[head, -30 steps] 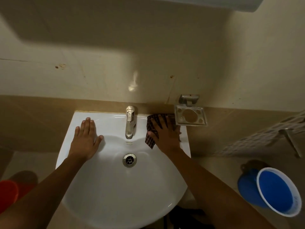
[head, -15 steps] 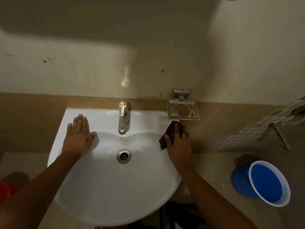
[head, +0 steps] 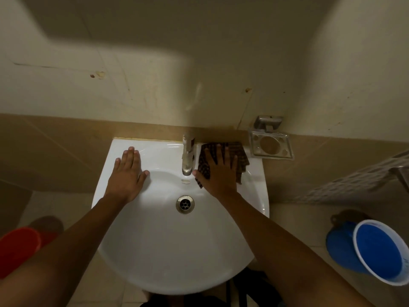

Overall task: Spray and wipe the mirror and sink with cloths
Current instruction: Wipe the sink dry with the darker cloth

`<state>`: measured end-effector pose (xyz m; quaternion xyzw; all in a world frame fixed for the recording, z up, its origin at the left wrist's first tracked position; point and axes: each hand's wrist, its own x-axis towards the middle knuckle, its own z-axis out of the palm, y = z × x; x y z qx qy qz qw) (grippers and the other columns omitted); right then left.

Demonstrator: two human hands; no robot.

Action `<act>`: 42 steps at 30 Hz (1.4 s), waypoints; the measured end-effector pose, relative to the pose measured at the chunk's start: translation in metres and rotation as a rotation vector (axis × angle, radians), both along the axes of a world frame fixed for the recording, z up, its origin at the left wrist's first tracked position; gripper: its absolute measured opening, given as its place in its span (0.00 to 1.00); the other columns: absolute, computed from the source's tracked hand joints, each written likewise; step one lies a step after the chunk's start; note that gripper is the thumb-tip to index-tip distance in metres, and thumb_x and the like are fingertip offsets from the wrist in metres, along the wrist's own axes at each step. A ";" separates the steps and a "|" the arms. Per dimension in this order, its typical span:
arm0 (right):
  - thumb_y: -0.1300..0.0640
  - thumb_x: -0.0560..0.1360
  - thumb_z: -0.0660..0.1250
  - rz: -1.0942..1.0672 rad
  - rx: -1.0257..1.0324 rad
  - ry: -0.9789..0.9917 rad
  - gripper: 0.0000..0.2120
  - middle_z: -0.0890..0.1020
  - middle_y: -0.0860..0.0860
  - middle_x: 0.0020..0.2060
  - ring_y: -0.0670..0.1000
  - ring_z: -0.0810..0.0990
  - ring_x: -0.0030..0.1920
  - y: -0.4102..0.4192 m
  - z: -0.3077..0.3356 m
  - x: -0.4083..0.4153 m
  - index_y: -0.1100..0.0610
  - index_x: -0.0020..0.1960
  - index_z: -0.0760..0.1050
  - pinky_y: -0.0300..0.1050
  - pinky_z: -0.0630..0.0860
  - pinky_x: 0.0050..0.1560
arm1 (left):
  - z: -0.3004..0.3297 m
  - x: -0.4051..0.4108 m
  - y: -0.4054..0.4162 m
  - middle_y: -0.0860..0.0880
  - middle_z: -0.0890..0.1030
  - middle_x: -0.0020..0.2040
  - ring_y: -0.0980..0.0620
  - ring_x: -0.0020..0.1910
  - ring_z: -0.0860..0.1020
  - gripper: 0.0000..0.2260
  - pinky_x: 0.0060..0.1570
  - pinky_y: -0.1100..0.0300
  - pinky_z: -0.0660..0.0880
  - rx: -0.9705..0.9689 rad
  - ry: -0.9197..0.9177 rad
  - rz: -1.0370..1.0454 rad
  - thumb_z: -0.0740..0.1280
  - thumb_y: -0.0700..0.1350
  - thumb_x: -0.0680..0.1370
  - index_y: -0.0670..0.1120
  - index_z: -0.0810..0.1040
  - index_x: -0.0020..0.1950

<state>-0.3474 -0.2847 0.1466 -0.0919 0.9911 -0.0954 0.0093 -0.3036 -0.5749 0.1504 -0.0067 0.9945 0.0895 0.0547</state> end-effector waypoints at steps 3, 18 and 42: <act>0.36 0.76 0.49 0.053 -0.069 0.003 0.32 0.62 0.58 0.76 0.63 0.56 0.76 -0.016 0.000 -0.005 0.50 0.76 0.61 0.68 0.51 0.74 | 0.001 0.001 -0.002 0.40 0.46 0.80 0.44 0.79 0.44 0.31 0.76 0.50 0.42 0.022 0.012 -0.020 0.53 0.54 0.83 0.38 0.47 0.79; 0.55 0.79 0.63 -0.094 -0.254 0.122 0.27 0.67 0.59 0.73 0.62 0.61 0.74 -0.070 -0.009 0.061 0.59 0.75 0.62 0.63 0.62 0.71 | 0.010 0.001 -0.066 0.37 0.56 0.78 0.40 0.78 0.54 0.31 0.76 0.48 0.51 0.134 0.010 -0.185 0.44 0.51 0.78 0.36 0.56 0.78; 0.35 0.80 0.39 -0.085 0.052 0.058 0.36 0.60 0.58 0.77 0.58 0.54 0.77 -0.166 0.004 0.007 0.58 0.78 0.53 0.56 0.42 0.77 | 0.005 -0.006 -0.095 0.45 0.46 0.81 0.48 0.80 0.44 0.28 0.77 0.50 0.43 0.079 -0.027 -0.281 0.52 0.50 0.84 0.42 0.46 0.80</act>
